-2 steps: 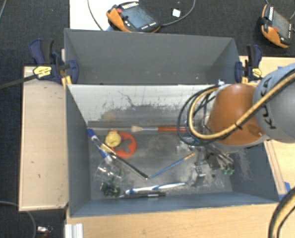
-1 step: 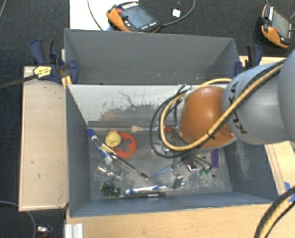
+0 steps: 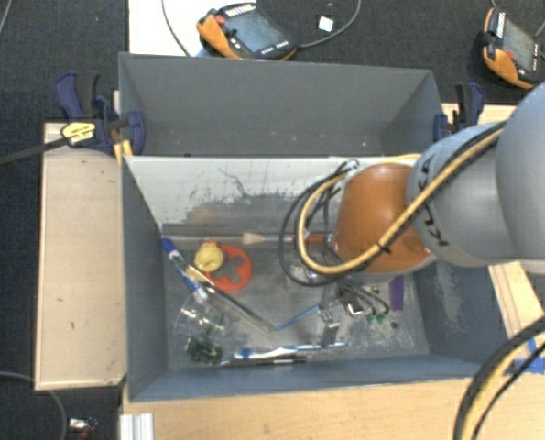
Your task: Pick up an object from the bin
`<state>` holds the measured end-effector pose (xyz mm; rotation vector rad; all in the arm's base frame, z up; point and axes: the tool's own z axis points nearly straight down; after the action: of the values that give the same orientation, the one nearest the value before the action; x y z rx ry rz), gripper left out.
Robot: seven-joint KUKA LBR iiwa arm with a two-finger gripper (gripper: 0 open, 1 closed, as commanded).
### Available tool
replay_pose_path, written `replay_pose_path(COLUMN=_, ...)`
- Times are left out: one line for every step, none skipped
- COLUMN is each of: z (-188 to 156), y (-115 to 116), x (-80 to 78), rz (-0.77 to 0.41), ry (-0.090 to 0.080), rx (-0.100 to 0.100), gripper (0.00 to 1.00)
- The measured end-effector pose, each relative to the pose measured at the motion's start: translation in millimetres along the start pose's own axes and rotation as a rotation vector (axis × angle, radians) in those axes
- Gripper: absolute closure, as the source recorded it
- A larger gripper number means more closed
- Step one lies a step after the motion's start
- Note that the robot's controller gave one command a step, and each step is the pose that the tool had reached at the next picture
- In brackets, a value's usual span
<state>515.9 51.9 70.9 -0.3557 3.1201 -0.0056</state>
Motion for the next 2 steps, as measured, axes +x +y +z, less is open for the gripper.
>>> replay_pose_path(z=0.5, y=-5.2, x=18.7, rz=-0.100, ry=-0.002, rx=-0.004, gripper=1.00)
replay_pose_path(z=0.5, y=-5.1, x=18.7, rz=-0.101, ry=-0.002, rx=-0.004, gripper=1.00)
